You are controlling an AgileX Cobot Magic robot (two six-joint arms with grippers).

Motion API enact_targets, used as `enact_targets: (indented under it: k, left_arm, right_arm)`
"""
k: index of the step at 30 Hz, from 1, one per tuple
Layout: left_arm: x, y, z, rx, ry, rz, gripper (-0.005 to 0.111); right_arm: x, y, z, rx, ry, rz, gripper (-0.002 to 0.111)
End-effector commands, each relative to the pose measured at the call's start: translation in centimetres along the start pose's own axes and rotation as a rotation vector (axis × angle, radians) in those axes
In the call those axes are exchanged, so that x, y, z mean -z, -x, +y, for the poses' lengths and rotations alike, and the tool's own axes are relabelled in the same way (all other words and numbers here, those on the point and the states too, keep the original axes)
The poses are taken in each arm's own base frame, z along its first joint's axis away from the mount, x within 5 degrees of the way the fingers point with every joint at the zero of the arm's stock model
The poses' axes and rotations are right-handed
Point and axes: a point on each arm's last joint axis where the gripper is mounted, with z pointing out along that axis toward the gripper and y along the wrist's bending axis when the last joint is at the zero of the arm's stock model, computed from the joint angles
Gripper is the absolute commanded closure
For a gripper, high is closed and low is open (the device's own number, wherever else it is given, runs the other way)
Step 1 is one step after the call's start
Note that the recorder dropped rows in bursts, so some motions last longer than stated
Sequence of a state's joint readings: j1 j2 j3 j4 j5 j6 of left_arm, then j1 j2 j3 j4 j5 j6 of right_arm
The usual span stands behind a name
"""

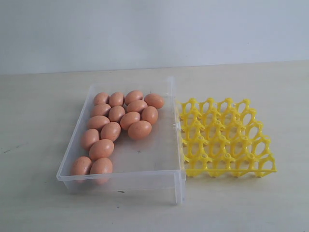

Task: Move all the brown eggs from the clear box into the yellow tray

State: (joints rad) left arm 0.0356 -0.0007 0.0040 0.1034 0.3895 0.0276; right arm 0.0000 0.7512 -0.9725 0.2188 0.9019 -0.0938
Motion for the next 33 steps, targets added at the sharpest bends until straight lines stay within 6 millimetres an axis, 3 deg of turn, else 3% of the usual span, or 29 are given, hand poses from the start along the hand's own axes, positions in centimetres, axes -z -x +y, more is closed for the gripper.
enact_targets:
  k: [1, 7, 13, 18, 21, 24, 28, 33]
  left_arm:
    - [0.0, 0.2, 0.0, 0.006, -0.006, -0.013, 0.107]
    - [0.0, 0.2, 0.0, 0.006, -0.006, -0.013, 0.107]
    - [0.0, 0.2, 0.0, 0.006, -0.006, -0.013, 0.107]
    - [0.0, 0.2, 0.0, 0.006, -0.006, -0.013, 0.107]
    - [0.0, 0.2, 0.0, 0.006, -0.006, -0.013, 0.107]
    - [0.0, 0.2, 0.0, 0.006, -0.006, -0.013, 0.107]
    - [0.0, 0.2, 0.0, 0.006, -0.006, -0.013, 0.107]
    - [0.0, 0.2, 0.0, 0.006, -0.006, -0.013, 0.107]
  right_arm:
    - [-1.2, 0.8, -0.1, 0.002, 0.007, 0.127, 0.108]
    - [-3.9, 2.2, -1.2, 0.044, -0.060, 0.357, 0.108]
    - [-7.5, 4.8, -1.9, 0.051, -0.082, 0.298, 0.108]
    - [-9.7, 4.9, -1.9, -0.021, -0.050, 0.328, 0.108]
    - [-11.2, 4.5, -1.1, 0.044, 0.042, 0.384, 0.108]
    - [-12.4, 4.1, 1.1, 0.187, 0.218, 0.409, 0.104]
    - [-14.3, 4.0, 4.2, 0.302, 0.309, 0.352, 0.087]
    - [-16.5, 3.0, 7.7, 0.446, 0.340, 0.335, 0.039]
